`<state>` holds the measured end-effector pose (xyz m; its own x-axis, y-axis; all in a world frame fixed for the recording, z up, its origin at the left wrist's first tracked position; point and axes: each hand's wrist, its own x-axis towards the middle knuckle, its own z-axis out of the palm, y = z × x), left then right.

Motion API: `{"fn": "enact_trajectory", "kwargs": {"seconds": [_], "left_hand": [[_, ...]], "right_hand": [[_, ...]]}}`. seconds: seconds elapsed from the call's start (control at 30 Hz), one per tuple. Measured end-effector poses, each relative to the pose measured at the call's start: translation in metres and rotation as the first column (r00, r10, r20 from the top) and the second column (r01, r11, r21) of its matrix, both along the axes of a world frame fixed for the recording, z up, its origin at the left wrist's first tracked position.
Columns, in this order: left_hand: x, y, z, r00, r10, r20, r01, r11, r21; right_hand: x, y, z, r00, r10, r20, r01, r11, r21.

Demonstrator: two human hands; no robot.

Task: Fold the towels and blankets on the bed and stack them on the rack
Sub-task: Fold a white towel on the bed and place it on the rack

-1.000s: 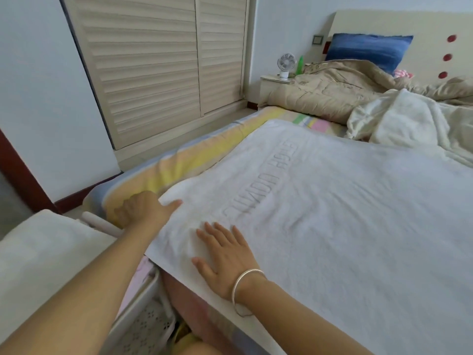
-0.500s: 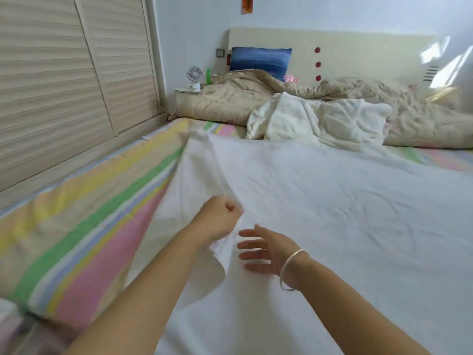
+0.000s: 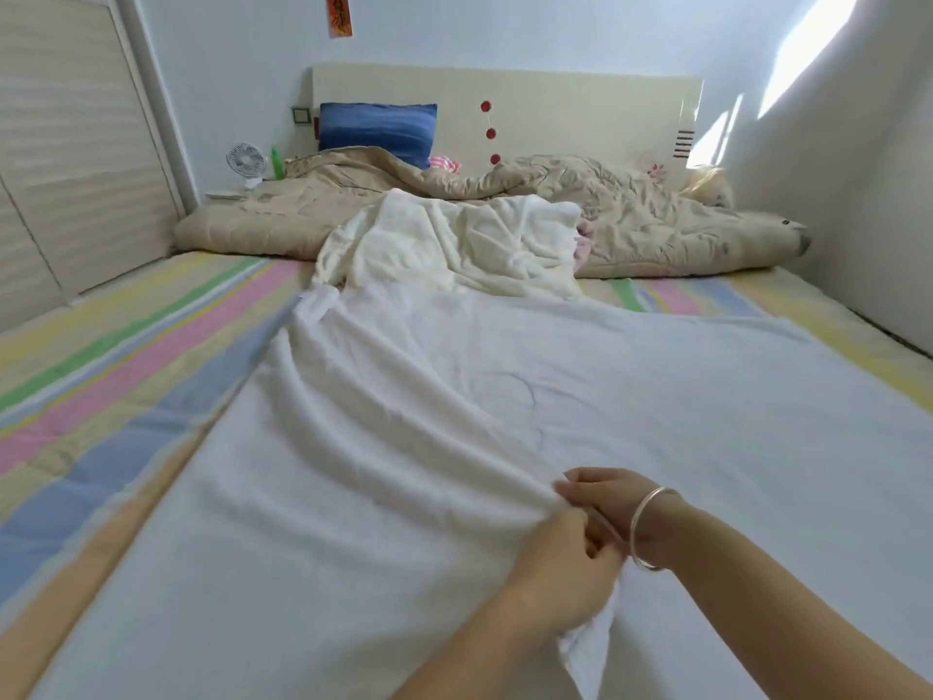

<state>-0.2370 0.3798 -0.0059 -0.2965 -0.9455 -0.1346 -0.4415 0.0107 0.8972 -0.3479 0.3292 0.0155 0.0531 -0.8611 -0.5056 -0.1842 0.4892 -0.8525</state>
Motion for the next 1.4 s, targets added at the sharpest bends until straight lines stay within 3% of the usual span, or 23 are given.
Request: {"fn": "enact_trajectory", "kwargs": {"seconds": [0.13,0.27,0.5,0.63,0.8,0.9,1.03,1.13,1.2,1.27,1.33,1.4], "left_hand": [[-0.100,0.017,0.013,0.999,-0.025,-0.031,0.024,1.000,-0.009],[-0.226,0.053,0.028,0.980,-0.188,-0.065,0.190,0.981,0.033],[-0.413,0.128,0.026,0.915,-0.378,-0.138,0.397,0.905,0.150],[-0.433,0.155,0.007,0.923,-0.361,-0.132,0.381,0.902,0.201],[-0.371,0.148,0.000,0.953,-0.272,0.135,0.285,0.954,-0.090],[-0.347,0.125,0.001,0.965,-0.165,0.206,0.199,0.967,-0.157],[-0.348,0.114,0.003,0.944,-0.144,0.298,0.217,0.948,-0.231],[-0.363,0.099,0.013,0.941,-0.101,0.324,0.217,0.913,-0.345],[-0.375,0.083,0.023,0.980,-0.054,0.191,0.122,0.924,-0.362],[-0.392,0.063,0.025,0.996,-0.069,0.058,0.083,0.954,-0.286],[-0.411,0.040,0.023,0.987,-0.130,0.094,0.151,0.950,-0.272],[-0.429,0.015,0.017,0.951,-0.210,0.227,0.264,0.933,-0.243]], "right_hand": [[-0.100,0.016,0.005,0.998,-0.023,-0.058,0.018,0.996,-0.083],[-0.238,0.054,0.011,0.985,-0.102,-0.137,0.082,0.987,-0.139],[-0.450,0.138,0.003,0.923,-0.349,-0.162,0.342,0.937,-0.071],[-0.467,0.153,-0.002,0.880,-0.441,-0.177,0.430,0.898,-0.097],[-0.455,0.171,-0.022,0.854,-0.382,-0.353,0.358,0.924,-0.134],[-0.448,0.188,-0.029,0.785,-0.443,-0.433,0.410,0.895,-0.174],[-0.454,0.215,-0.027,0.722,-0.490,-0.488,0.477,0.864,-0.163],[-0.460,0.229,-0.021,0.795,-0.456,-0.400,0.455,0.885,-0.104],[-0.460,0.230,-0.018,0.868,-0.409,-0.280,0.403,0.911,-0.082],[-0.460,0.227,-0.019,0.902,-0.401,-0.158,0.384,0.914,-0.129],[-0.459,0.221,-0.024,0.901,-0.422,-0.098,0.400,0.897,-0.187],[-0.462,0.218,-0.034,0.899,-0.429,-0.089,0.407,0.893,-0.194]]}}
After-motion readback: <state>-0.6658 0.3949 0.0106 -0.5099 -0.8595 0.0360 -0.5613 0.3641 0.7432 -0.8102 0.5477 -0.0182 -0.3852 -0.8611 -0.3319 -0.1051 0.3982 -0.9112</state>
